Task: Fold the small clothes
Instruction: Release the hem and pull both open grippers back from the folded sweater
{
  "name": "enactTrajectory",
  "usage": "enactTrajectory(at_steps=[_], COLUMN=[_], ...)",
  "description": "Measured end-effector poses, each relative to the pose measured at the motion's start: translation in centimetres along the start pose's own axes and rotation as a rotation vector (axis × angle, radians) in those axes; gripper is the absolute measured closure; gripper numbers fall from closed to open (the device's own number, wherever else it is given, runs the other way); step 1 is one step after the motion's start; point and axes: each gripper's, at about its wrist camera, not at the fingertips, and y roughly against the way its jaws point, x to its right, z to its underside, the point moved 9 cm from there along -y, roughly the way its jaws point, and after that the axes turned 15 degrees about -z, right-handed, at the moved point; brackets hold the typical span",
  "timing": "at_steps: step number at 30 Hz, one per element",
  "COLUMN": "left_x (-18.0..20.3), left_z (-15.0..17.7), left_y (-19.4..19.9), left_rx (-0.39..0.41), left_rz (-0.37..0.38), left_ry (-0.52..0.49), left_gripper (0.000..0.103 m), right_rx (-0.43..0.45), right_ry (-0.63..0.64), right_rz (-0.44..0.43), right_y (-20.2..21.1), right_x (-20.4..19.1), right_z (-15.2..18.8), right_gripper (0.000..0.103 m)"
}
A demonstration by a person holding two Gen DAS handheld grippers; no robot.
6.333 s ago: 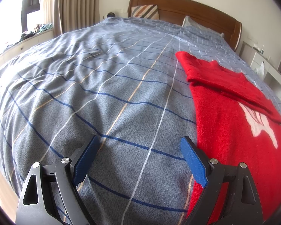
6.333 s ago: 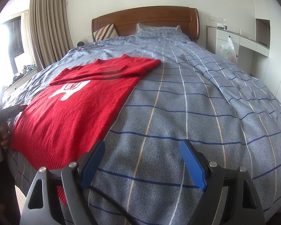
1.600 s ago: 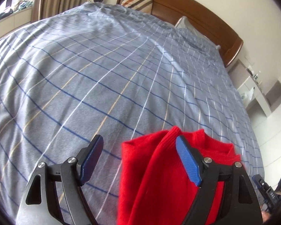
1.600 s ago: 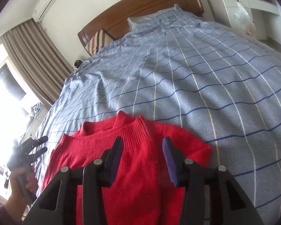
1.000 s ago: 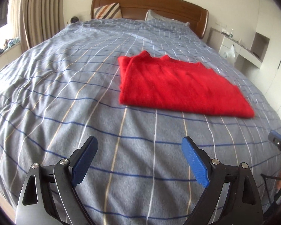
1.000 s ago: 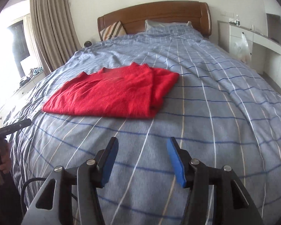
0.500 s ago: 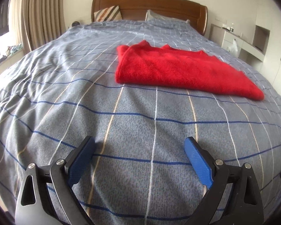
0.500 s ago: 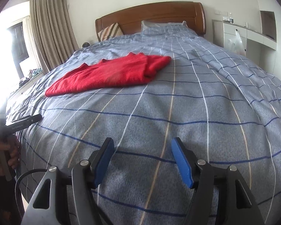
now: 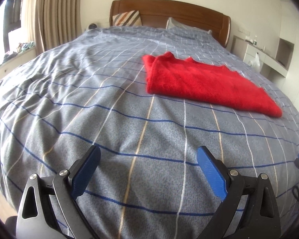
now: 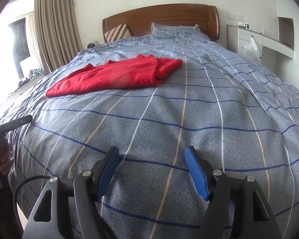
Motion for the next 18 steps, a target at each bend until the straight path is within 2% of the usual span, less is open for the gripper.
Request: enactTrajectory(at_steps=[4,7,10,14,16,18], left_x=[-1.4,-1.6,-1.9,-2.2,-2.5,-3.1], left_z=[-0.6,-1.2,-1.1,-1.1,-1.5,-1.8], left_y=[0.0,-0.3,-0.8,-0.9,-0.8,-0.9], left_rx=[0.008,0.023,0.018,0.011,0.029,0.031], left_rz=[-0.027,-0.05,-0.052,-0.033,-0.036,-0.037], left_ry=[0.043,0.024,0.036,0.066,0.074,0.093], left_gripper=[0.005,0.005,0.005,0.005,0.005,0.005], right_rx=[-0.001,0.013,0.055,0.09,0.065,0.003], right_ry=[0.002,-0.029,-0.103,-0.228,-0.294,-0.354], right_rz=[0.006,-0.018,-0.089,-0.17,-0.204,-0.231], right_y=[0.1,0.8,0.9,-1.3,-3.9,-7.3], right_x=[-0.1,-0.2,0.7,3.4,4.9,6.2], right_z=[0.0,-1.0,-4.4,-11.1,-13.8,-15.0], right_gripper=[0.034,0.035,0.035,0.032,0.032,0.032])
